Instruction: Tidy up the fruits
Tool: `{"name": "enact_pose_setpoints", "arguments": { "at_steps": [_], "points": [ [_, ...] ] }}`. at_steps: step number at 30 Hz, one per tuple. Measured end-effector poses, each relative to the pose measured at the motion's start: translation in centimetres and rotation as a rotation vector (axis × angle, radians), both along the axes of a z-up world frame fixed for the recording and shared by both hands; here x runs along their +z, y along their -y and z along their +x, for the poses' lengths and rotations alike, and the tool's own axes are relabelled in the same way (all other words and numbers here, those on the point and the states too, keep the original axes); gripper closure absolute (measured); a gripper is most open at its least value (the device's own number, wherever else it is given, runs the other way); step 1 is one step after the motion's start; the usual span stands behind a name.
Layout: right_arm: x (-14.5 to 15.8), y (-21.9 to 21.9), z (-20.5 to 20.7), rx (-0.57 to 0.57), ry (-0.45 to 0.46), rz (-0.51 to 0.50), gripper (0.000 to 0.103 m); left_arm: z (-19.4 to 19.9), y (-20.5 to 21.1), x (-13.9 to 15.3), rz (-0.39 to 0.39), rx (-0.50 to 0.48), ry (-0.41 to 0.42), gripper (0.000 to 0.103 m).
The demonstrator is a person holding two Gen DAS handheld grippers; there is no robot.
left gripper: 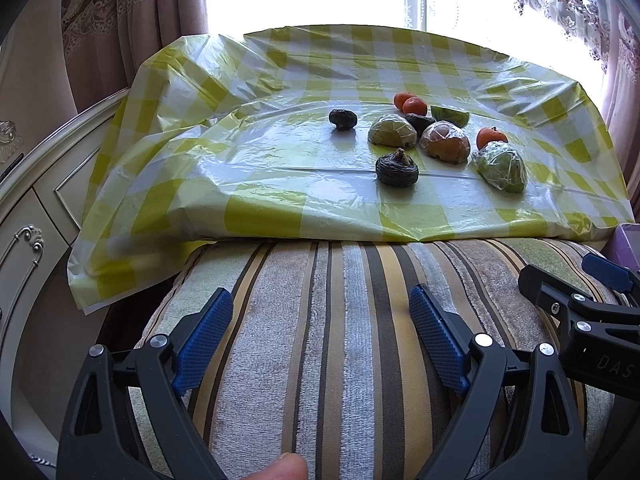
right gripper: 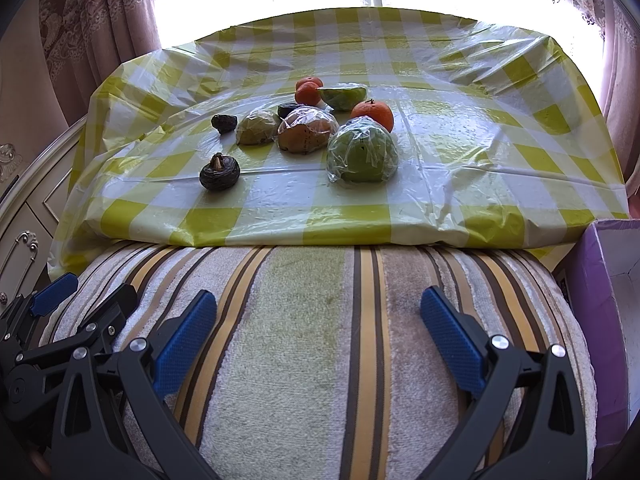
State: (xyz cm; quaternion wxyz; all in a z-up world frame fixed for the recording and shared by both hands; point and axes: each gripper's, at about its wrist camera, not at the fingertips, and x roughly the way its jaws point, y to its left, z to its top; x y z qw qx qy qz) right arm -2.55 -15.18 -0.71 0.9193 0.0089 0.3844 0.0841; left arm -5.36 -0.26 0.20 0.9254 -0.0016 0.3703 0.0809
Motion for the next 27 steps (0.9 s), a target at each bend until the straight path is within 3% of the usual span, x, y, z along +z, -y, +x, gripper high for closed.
{"name": "enact_pose_setpoints", "arguments": {
  "at_steps": [27],
  "points": [
    [0.3, -0.26, -0.23, 0.006, 0.006, -0.013, 0.001, -0.24, -0.4, 0.1, -0.022, 0.001, 0.01, 0.016]
  ]
}}
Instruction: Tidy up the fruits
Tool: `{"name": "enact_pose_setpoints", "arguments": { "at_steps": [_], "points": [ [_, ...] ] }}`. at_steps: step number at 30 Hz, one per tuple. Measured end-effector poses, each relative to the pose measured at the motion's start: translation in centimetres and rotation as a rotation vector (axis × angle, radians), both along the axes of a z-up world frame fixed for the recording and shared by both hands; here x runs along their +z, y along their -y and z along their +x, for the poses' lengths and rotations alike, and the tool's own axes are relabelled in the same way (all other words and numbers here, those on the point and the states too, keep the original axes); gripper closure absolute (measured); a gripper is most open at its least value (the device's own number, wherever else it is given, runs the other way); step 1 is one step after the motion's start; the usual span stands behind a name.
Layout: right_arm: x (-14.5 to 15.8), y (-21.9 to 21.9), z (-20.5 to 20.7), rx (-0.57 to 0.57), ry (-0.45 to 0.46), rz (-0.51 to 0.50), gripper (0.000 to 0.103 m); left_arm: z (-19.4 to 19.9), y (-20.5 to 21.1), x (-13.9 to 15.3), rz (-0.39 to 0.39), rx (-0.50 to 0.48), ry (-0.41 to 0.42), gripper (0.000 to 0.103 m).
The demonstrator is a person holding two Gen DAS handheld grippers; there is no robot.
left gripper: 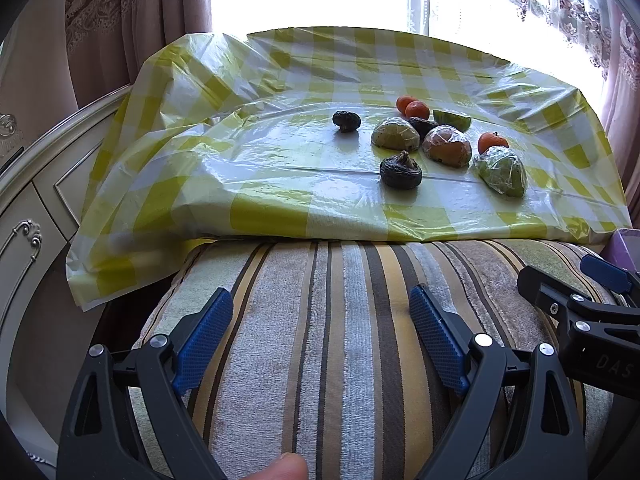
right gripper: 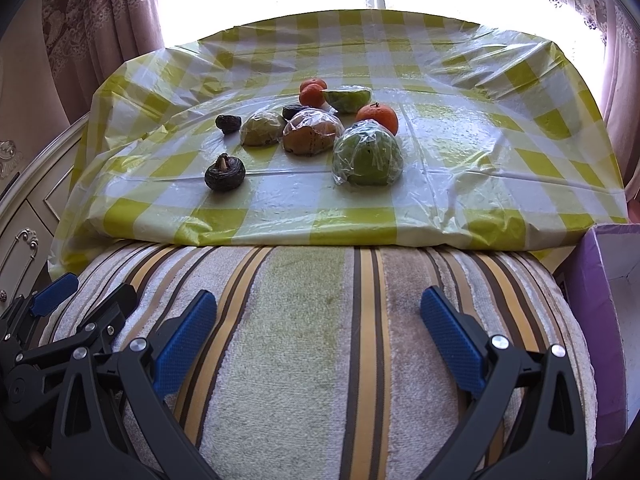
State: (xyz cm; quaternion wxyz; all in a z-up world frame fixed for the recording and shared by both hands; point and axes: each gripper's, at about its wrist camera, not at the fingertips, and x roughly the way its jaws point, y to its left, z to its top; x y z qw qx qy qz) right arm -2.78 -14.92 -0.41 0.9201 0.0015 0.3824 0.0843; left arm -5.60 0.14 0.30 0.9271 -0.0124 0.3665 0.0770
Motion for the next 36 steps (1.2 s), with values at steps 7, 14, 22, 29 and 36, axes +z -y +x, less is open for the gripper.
{"name": "enact_pose_setpoints", "arguments": {
  "at_steps": [7, 14, 22, 29, 36],
  "points": [
    [-0.09, -0.11, 0.08, -0.004, 0.0, -0.001, 0.001, 0.16, -0.2, -0.07, -0.007, -0.006, -0.003, 0.016],
    [-0.26, 0.08, 0.18, -0.008, -0.001, 0.004, 0.001, 0.16, 0.03, -0.12, -0.005, -0.008, -0.004, 0.016],
    [-0.27, 0.08, 0.18, -0.007, -0.001, 0.004, 0.001, 0.17, 0.11, -0.14, -0.003, -0.007, -0.003, 0.016],
    [-0.26, 0.06, 0.17, -0.007, -0.001, 0.004, 0.001, 0.14, 0.08, -0.13, -0.003, -0.008, -0.003, 0.016],
    [-0.27, 0.07, 0.17, -0.007, -0.001, 0.004, 0.001, 0.14, 0.11, -0.14, -0.004, -0.008, -0.003, 0.016]
  ]
}}
